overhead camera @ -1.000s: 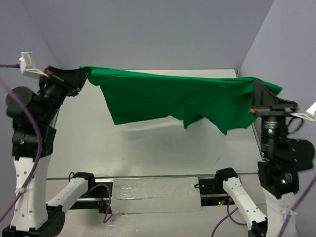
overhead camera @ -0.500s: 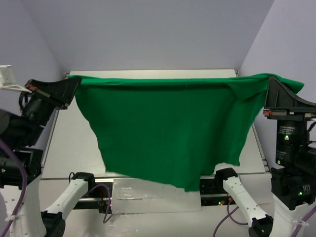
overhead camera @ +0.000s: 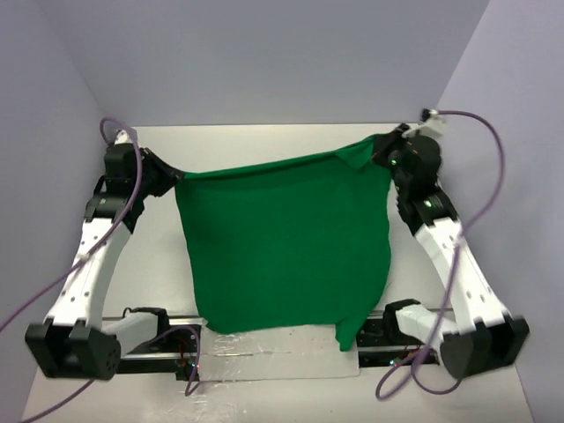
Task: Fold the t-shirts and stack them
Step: Flatten out the tshirt, then grap the side of the flattened tshirt furthest away from the robot with both arms, then fold the flattened tshirt in 1/3 of the way
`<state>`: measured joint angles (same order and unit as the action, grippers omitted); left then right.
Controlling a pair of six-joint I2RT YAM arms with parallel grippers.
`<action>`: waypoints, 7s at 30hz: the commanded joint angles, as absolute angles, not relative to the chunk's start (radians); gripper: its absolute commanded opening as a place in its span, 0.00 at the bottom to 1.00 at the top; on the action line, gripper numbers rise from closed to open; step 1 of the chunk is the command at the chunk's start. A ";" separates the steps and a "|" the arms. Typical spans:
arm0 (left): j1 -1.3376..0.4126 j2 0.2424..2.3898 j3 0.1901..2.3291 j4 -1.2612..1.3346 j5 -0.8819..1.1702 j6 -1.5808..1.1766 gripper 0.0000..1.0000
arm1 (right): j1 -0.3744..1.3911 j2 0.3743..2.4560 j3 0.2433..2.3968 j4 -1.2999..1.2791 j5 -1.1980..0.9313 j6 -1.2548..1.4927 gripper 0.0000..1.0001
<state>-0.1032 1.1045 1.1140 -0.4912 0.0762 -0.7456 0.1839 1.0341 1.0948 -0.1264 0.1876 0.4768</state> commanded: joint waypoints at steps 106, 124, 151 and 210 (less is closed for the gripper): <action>0.009 1.854 1.392 -0.411 0.126 -0.775 0.94 | 0.092 1.733 1.206 -0.195 0.003 0.671 0.61; -0.041 1.876 1.376 -0.399 0.129 -0.771 0.94 | 0.089 1.859 1.137 -0.163 -0.010 0.659 0.50; -0.046 1.867 1.384 -0.408 0.129 -0.778 0.94 | 0.087 1.900 1.207 -0.236 0.061 0.667 0.45; -0.054 1.852 1.358 -0.411 0.155 -0.770 0.94 | 0.146 1.557 0.881 -0.162 0.106 0.658 0.09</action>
